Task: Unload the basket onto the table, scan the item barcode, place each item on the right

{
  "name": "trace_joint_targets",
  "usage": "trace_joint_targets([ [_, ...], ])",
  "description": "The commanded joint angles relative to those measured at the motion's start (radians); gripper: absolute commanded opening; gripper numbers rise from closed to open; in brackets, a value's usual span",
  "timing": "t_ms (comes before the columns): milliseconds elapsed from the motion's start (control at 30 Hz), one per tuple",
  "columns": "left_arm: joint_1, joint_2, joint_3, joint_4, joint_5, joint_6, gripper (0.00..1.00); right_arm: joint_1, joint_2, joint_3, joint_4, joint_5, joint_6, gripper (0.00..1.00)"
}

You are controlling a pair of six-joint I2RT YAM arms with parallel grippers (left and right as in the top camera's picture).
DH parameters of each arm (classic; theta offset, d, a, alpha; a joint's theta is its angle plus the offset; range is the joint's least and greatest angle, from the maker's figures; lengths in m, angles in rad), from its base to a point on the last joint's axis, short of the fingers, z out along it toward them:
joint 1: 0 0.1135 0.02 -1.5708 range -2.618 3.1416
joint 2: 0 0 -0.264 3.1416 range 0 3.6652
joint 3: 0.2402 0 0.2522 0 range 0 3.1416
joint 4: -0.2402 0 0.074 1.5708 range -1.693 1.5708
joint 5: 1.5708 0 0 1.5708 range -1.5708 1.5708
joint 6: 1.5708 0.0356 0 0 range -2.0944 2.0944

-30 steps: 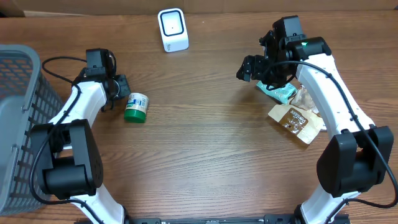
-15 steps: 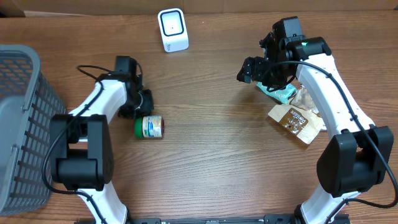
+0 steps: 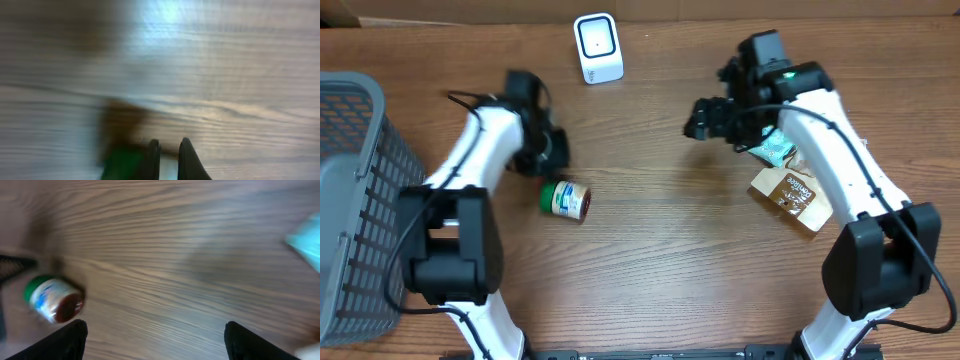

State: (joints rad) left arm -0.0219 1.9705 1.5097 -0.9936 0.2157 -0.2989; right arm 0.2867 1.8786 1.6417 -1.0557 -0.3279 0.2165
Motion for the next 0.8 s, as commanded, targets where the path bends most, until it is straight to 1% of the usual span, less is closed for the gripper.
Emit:
trace_joint_targets([
  [0,0.088,-0.005,0.222,-0.101,-0.026,0.013,0.07,0.092,-0.003,-0.005,0.058,-0.029,0.049,0.88],
  [67,0.123,-0.005,0.336,-0.173,-0.052,0.015,0.16,0.149,-0.001,-0.005,0.127,-0.028,0.09,0.88],
  [133,0.151,-0.005,0.427,-0.224,-0.07,0.015,0.31,0.206,0.008,-0.005,0.205,-0.018,0.14,0.88],
  [167,0.163,-0.005,0.462,-0.242,-0.069,0.019,0.36,0.233,0.016,-0.005,0.241,-0.013,0.161,0.87],
  [300,0.193,-0.005,0.502,-0.278,-0.069,0.018,0.51,0.346,0.075,-0.005,0.37,-0.015,0.233,0.87],
  [367,0.202,-0.002,0.497,-0.286,-0.072,0.019,0.54,0.404,0.109,-0.005,0.417,-0.015,0.234,0.87],
  [433,0.206,-0.002,0.487,-0.286,-0.091,0.018,0.6,0.455,0.142,-0.005,0.447,-0.013,0.233,0.87],
  [500,0.208,-0.002,0.481,-0.283,-0.122,0.018,0.63,0.495,0.171,-0.005,0.453,0.008,0.234,0.87],
  [633,0.208,-0.002,0.475,-0.285,-0.169,0.014,0.68,0.536,0.206,-0.005,0.435,0.07,0.273,0.87],
  [667,0.208,-0.002,0.473,-0.285,-0.172,0.014,0.68,0.537,0.208,-0.005,0.429,0.082,0.282,0.86],
  [767,0.208,-0.002,0.47,-0.285,-0.174,0.014,0.68,0.537,0.208,-0.005,0.411,0.088,0.286,0.78],
])
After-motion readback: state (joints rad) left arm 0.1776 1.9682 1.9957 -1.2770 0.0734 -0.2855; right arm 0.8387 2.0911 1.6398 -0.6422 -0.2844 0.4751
